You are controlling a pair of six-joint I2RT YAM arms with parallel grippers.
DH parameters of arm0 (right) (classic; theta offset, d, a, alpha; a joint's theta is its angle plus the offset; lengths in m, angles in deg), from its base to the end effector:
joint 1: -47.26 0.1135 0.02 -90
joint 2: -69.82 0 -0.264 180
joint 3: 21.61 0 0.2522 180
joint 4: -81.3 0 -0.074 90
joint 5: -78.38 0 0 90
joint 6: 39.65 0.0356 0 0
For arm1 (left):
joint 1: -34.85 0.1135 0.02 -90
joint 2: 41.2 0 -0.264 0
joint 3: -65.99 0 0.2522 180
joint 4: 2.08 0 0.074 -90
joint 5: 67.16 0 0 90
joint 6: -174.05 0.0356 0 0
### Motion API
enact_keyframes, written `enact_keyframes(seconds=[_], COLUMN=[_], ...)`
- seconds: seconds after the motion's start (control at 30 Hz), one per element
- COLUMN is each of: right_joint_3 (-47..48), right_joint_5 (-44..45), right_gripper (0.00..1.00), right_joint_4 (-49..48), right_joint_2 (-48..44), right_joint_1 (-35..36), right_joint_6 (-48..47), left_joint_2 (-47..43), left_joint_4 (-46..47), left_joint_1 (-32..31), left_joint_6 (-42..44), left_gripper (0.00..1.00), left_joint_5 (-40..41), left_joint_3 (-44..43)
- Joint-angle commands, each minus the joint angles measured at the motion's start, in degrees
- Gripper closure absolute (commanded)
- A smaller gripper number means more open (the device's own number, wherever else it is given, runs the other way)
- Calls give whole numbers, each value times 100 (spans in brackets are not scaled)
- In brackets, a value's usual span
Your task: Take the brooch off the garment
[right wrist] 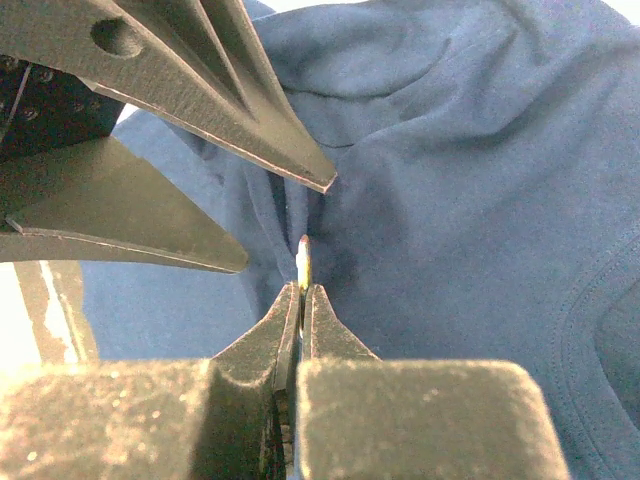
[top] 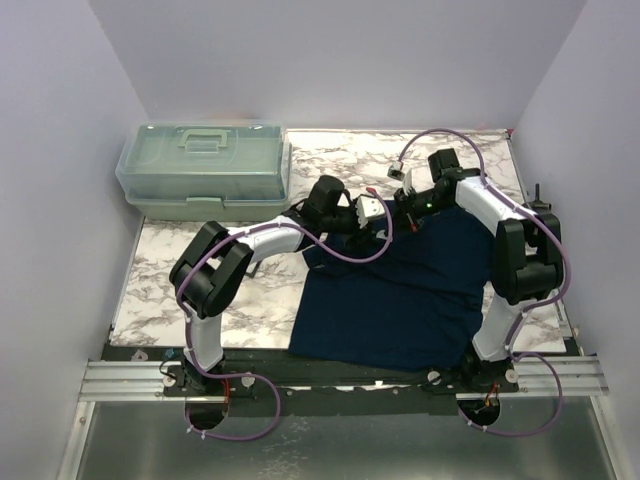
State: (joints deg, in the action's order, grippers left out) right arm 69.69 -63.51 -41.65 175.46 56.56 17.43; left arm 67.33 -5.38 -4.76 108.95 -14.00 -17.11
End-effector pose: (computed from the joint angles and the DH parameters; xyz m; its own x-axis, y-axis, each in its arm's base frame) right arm 0.3568 0.0868 0.2143 -0.5962 -0.4375 -0.6731 -0.8000 0.3940 0.4525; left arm 0.3111 -0.2852 0.2063 0.0495 0.3964 -0.9167 0.9861 0.1262 0.1078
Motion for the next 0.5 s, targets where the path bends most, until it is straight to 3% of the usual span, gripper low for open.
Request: enact_keyframes(seconds=[0.0, 0.47], right_joint_3=[244, 95], right_joint_5=[-1, -237], right_gripper=[99, 99], right_joint_4=[468, 389], right_joint_2=[117, 35], right_joint_1=[-7, -9], right_joint_6=[404, 521], left_joint_2=[-85, 82], left_joint_4=[475, 496], left_joint_1=[-46, -159], left_joint_6=[-403, -566], left_gripper=[43, 45], left_joint_5=[80, 8], left_joint_3=[35, -40])
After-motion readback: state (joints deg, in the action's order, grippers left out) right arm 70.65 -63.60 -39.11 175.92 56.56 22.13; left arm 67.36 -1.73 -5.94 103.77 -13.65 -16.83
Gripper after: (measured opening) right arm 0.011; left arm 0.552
